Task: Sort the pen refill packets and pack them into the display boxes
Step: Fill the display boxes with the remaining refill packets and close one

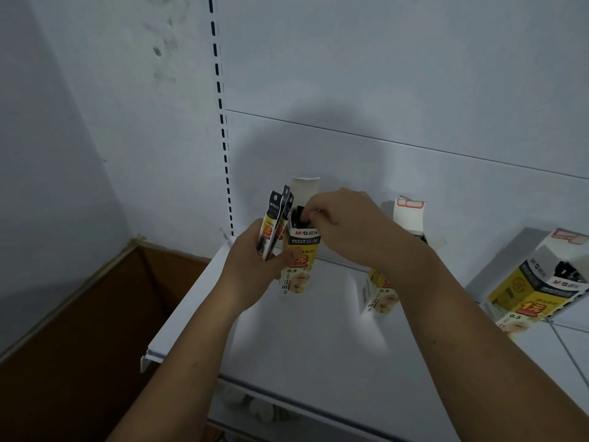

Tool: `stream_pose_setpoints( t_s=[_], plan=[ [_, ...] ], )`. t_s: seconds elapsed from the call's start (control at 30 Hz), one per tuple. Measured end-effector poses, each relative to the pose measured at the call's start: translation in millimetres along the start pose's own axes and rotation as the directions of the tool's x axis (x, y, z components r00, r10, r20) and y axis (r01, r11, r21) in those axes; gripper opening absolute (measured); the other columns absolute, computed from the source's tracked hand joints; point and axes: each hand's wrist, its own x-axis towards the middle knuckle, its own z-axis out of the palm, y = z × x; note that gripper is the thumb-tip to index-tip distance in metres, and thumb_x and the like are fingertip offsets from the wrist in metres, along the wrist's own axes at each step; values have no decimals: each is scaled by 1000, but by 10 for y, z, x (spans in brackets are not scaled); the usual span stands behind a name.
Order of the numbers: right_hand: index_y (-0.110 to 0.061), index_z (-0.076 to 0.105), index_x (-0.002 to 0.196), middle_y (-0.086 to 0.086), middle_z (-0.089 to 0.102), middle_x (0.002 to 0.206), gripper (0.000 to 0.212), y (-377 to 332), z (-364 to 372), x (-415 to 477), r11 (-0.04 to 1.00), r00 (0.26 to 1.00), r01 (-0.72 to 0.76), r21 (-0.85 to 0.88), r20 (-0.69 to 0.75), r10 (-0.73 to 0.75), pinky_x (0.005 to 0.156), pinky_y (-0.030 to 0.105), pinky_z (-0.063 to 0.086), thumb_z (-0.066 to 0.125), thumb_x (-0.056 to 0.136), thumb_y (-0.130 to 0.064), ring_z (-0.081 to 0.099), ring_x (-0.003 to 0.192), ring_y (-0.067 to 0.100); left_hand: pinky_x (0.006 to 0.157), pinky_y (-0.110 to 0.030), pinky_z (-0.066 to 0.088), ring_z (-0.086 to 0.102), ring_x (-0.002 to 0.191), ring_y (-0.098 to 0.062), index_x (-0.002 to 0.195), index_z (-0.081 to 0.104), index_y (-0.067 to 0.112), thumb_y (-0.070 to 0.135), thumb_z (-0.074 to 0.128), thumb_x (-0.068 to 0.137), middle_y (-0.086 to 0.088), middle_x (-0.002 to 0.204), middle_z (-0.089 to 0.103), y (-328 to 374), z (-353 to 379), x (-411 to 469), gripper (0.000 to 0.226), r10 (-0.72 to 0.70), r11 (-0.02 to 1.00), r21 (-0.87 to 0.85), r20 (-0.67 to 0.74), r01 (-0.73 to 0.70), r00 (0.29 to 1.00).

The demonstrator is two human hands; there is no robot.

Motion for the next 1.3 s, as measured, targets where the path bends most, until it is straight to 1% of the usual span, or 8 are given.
stream_pose_setpoints(
  t_s=[0.1,0.27,0.47,0.63,0.83,1.07,1.2,1.3],
  plan=[
    [-25,74,113,-20,52,74,31,19,16,-35,1000,1000,-3,6,-11,3,100,43,42,44,106,-20,56,87,17,57,-11,52,70,70,3,114,60,26,19,79,91,15,101,71,22,15,-6,30,8,1000,0,3,-8,1000],
    [-28,71,116,-14,55,75,34,-20,50,-59,997,998,-1,-73,55,5,104,44,37,39,106,-21,53,83,18,57,-10,52,69,67,2,112,59,27,15,79,91,12,97,72,38,12,-17,31,13,1000,-8,8,-13,1000],
    [-29,73,104,-13,73,84,31,-36,108,-163,990,982,2,140,-185,24,99,47,43,42,103,-26,65,82,11,58,-15,54,70,65,-2,106,58,35,19,80,90,15,100,72,40,-20,-15,32,40,999,9,10,-40,999],
    [-28,74,97,-17,69,91,26,-49,153,-200,965,946,43,258,-320,43,83,38,47,49,100,-21,55,73,-5,58,-16,55,71,66,-4,105,57,38,20,79,91,17,102,72,25,-37,-26,32,41,999,29,7,-41,999],
    [-23,75,98,-14,65,89,22,-67,170,-216,955,907,88,285,-418,41,77,31,47,54,100,-16,55,74,-1,59,-16,55,68,64,-7,120,61,17,24,75,95,6,105,67,45,-107,-26,29,40,998,39,-42,-39,998],
    [-21,74,97,-11,68,90,18,-116,153,-249,938,909,66,340,-407,84,67,19,45,57,101,-16,59,73,10,55,-24,37,40,53,-6,87,52,24,43,59,101,12,63,45,38,-203,-68,24,41,999,9,7,-41,999],
    [-22,75,99,-12,72,81,14,-208,104,-261,857,930,24,514,-326,169,59,11,44,64,101,-31,64,68,5,47,-21,28,29,51,-10,105,50,-1,55,53,91,6,62,33,198,-267,-110,58,38,989,-144,72,-27,997],
    [-22,76,106,-9,75,82,22,-316,102,-242,748,958,-10,664,-207,197,55,13,47,66,99,-40,66,60,0,48,-27,24,27,56,-15,107,54,0,51,49,97,-8,70,31,320,-300,-122,52,56,988,-149,111,-39,992]
  ],
)
